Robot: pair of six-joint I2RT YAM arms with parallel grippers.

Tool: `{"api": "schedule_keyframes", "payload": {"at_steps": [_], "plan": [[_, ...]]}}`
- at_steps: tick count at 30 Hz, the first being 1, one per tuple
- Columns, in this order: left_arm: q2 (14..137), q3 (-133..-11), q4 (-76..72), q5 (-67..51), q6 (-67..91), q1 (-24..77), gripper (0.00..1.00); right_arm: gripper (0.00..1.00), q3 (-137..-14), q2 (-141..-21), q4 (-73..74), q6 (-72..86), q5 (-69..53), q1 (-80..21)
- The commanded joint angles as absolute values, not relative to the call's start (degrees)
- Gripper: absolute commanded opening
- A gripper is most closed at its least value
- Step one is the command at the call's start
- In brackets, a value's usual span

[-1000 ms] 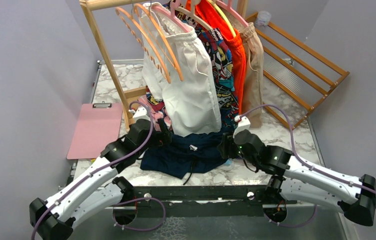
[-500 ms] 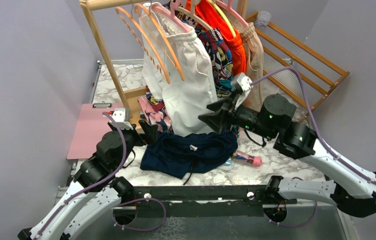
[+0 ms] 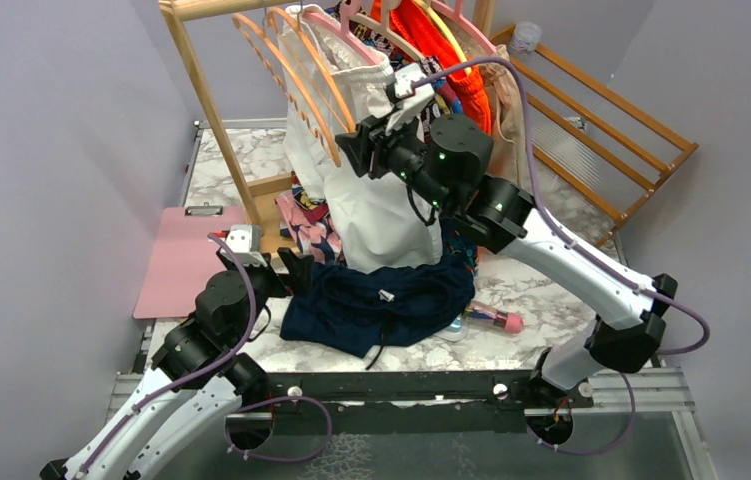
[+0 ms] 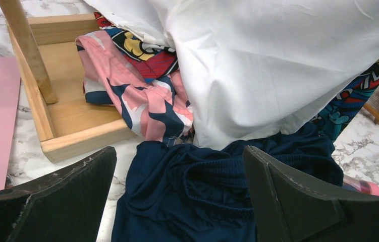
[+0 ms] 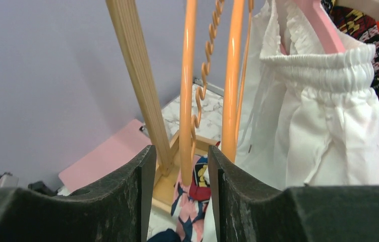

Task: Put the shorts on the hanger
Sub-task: Pick up the hanger from the clothesline.

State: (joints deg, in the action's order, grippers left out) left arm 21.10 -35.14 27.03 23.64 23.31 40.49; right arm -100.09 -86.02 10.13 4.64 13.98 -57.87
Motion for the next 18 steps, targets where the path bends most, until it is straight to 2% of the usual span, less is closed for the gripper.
{"api": "schedule_keyframes", "payload": {"at_steps": [1, 7, 18], "plan": [[20.57, -35.33, 25.21, 24.98, 22.07, 40.33, 0.97, 0.44, -106.88, -89.12, 8.87, 2.43, 19.33, -57.49], [20.85, -35.24, 24.97, 24.64, 21.85, 40.34, 0.97, 0.43, -112.88, -94.03, 10.69, 1.01, 19.62, -56.18], [21.62, -35.33, 25.23, 24.73, 21.62, 40.34, 0.96, 0.43, -115.21, -98.41, 10.9, 1.09, 18.55, -53.63]]}}
